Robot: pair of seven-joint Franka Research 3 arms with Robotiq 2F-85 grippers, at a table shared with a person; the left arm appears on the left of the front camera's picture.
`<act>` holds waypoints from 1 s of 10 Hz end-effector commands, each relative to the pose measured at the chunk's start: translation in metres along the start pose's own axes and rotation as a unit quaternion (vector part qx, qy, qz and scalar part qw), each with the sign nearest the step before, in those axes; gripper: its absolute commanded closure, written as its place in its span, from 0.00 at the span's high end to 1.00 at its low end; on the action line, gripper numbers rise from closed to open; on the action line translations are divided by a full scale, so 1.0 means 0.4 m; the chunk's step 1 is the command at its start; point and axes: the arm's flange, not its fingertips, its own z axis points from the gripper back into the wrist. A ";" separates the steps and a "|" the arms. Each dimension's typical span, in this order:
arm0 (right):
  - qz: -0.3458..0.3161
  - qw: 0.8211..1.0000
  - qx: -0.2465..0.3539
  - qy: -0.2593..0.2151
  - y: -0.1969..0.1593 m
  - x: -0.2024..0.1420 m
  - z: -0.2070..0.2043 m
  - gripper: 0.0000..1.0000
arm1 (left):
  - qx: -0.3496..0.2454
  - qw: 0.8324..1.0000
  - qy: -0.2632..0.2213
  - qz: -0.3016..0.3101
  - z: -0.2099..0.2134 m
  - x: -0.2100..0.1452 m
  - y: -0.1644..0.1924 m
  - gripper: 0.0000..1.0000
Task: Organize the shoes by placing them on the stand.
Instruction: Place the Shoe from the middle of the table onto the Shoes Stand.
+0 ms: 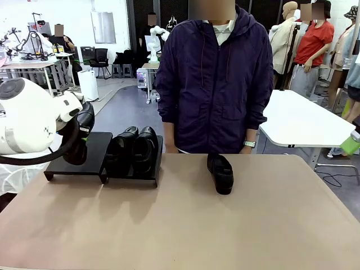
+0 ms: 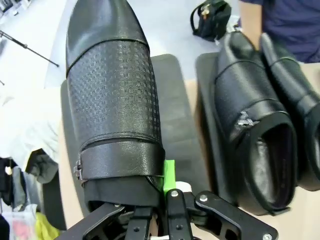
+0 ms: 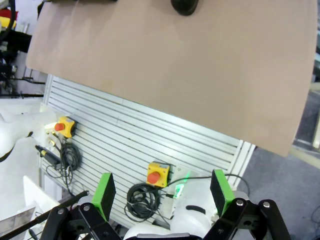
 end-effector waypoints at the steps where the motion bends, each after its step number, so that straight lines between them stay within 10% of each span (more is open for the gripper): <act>1: 0.012 1.000 0.011 -0.001 0.002 0.001 0.002 1.00 | 0.017 1.000 -0.001 -0.008 -0.002 0.027 0.079 0.00; 10: 0.012 1.000 0.011 -0.001 0.002 0.001 0.002 1.00 | 0.029 0.997 0.065 -0.018 -0.074 0.040 0.146 0.00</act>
